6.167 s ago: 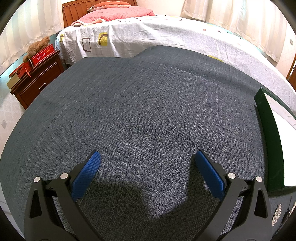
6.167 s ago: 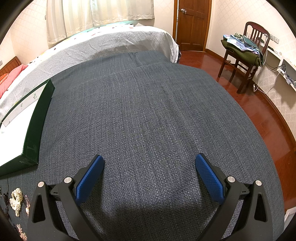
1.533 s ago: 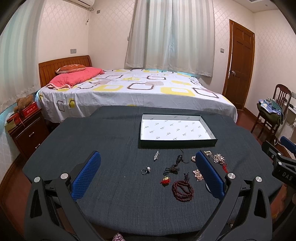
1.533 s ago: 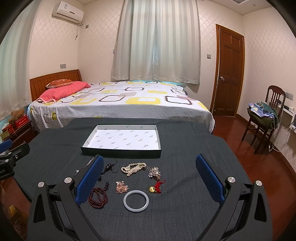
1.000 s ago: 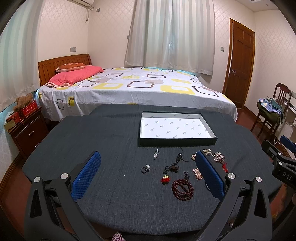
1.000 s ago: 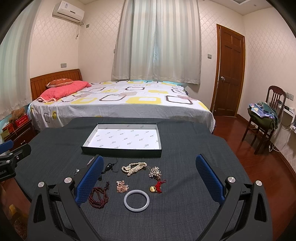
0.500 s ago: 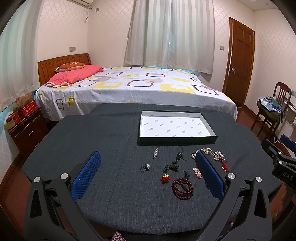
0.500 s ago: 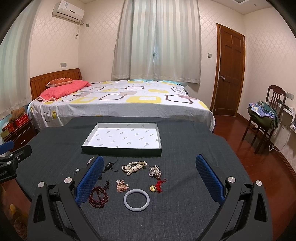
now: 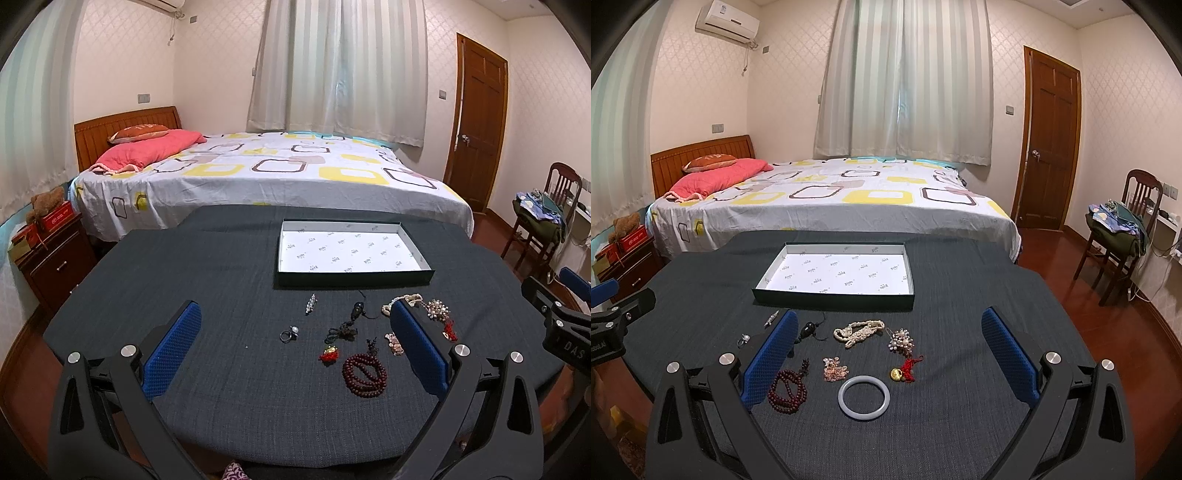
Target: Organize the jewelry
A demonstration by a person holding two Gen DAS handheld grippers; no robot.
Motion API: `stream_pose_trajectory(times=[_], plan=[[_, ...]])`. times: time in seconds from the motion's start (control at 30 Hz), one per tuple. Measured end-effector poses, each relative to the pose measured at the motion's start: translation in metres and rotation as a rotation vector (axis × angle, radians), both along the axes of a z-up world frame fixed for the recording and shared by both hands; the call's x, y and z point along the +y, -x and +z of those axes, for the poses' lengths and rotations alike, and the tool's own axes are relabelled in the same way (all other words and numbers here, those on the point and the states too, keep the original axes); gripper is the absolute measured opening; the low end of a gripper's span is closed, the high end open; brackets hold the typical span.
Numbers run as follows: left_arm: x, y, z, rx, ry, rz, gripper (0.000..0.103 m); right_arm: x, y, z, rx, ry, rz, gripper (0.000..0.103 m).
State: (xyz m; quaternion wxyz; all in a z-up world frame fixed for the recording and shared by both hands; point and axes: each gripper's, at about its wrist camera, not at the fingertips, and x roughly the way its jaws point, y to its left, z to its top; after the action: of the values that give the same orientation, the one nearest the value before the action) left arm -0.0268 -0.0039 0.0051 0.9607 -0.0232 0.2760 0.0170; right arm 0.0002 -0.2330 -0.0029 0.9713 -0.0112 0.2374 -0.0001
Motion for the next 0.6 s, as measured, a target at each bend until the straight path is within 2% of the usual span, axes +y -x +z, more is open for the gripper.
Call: stream_pose_trajectory(times=[0.6], plan=[[-0.0007,0.0005,0.0016,-0.019,0.01,0.014,0.1,-0.0003,0.0005,-0.0006,0.006,-0.001,0.001,0.097]])
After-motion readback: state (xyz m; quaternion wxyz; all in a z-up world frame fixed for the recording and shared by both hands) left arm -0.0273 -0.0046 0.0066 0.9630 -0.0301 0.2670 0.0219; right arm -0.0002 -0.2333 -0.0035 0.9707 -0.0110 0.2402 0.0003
